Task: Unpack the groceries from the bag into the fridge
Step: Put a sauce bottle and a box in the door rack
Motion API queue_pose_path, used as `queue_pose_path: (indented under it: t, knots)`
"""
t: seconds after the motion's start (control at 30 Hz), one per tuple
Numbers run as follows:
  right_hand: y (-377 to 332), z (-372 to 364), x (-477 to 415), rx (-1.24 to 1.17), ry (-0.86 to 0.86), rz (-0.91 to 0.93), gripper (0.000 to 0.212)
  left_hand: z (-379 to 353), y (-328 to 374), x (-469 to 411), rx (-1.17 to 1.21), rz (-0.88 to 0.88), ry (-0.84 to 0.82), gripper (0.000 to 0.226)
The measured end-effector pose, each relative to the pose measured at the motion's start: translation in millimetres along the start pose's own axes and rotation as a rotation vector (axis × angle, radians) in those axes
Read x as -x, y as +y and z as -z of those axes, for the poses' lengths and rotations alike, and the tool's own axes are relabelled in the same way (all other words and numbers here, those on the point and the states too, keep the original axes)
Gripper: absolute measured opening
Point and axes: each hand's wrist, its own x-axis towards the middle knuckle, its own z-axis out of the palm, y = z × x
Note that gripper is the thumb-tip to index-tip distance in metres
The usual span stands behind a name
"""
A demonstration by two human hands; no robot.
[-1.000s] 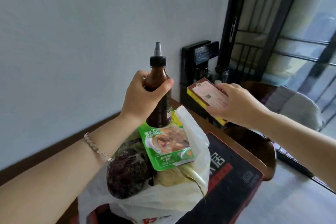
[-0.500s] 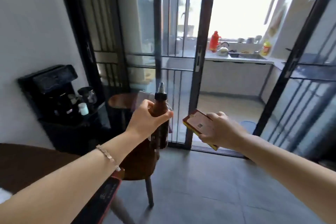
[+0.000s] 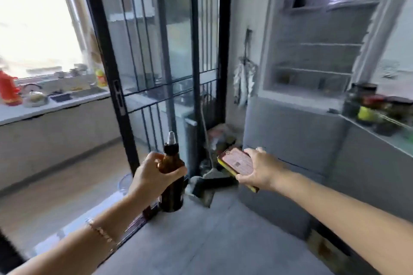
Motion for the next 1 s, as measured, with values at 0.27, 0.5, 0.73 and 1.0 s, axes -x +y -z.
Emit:
queue_pose_path:
  t: [0.27, 0.5, 0.73, 1.0]
  knots:
    - [139, 73, -23, -0.014, 0.241, -0.481, 0.067, -157, 114, -118, 0.087, -0.29, -0.37, 0.048]
    - [229, 137, 1, 0.02, 0.408, -0.693, 0.038, -277, 211, -146, 0.158, -0.408, -0.647, 0.035]
    - [317, 205, 11, 0.092, 0.527, -0.72, 0.041, -384, 327, -126, 0.361, -0.437, -0.833, 0.026]
    - [388, 240, 11, 0.061, 0.62, -0.726, 0.06, -496, 418, -99, 0.339, -0.751, -0.945, 0.023]
